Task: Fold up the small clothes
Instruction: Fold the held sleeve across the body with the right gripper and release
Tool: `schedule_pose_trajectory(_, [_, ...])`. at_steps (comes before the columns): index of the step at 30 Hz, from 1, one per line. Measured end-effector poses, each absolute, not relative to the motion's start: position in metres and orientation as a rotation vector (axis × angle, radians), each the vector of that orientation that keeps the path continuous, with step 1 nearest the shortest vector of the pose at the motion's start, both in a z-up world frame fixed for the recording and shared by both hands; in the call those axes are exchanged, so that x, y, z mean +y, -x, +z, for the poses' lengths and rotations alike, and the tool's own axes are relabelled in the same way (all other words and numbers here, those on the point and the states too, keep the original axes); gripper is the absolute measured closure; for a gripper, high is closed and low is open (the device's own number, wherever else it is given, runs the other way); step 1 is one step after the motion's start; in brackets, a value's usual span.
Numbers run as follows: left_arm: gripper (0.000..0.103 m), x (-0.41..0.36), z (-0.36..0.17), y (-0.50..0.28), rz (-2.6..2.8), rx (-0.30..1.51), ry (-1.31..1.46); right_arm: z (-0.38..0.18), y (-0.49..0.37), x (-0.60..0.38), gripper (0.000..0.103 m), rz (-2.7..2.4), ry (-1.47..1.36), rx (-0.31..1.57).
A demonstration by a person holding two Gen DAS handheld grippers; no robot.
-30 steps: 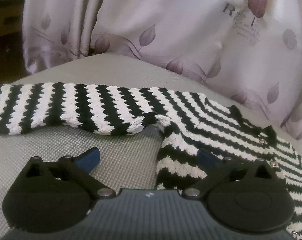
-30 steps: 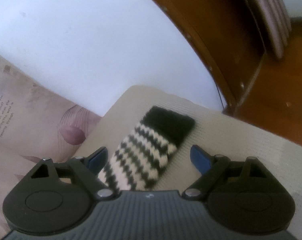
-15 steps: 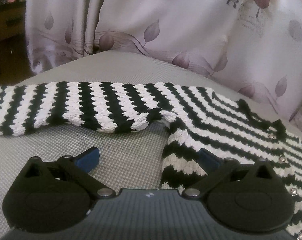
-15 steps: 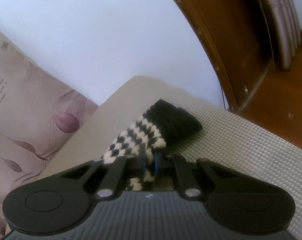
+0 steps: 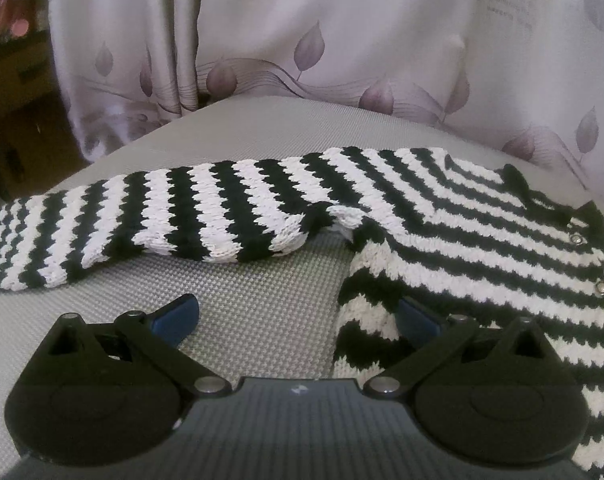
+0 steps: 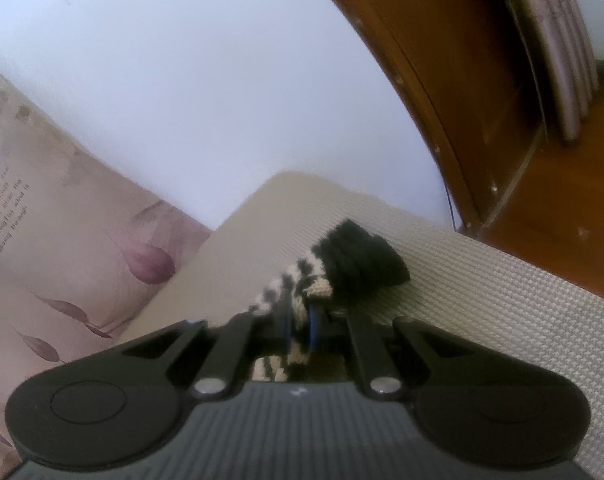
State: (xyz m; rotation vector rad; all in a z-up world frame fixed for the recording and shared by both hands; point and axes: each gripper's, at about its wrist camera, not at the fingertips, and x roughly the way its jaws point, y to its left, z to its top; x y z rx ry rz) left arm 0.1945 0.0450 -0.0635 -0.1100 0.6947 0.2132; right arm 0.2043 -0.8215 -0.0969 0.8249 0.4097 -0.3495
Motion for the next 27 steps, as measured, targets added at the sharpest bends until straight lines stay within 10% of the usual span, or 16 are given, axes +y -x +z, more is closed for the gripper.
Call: schedule_pose_trajectory(27, [0.0, 0.05, -0.06, -0.189, 0.23, 0.683, 0.14, 0.027, -0.262, -0.655, 0.095, 0.078, -0.86, 0.28])
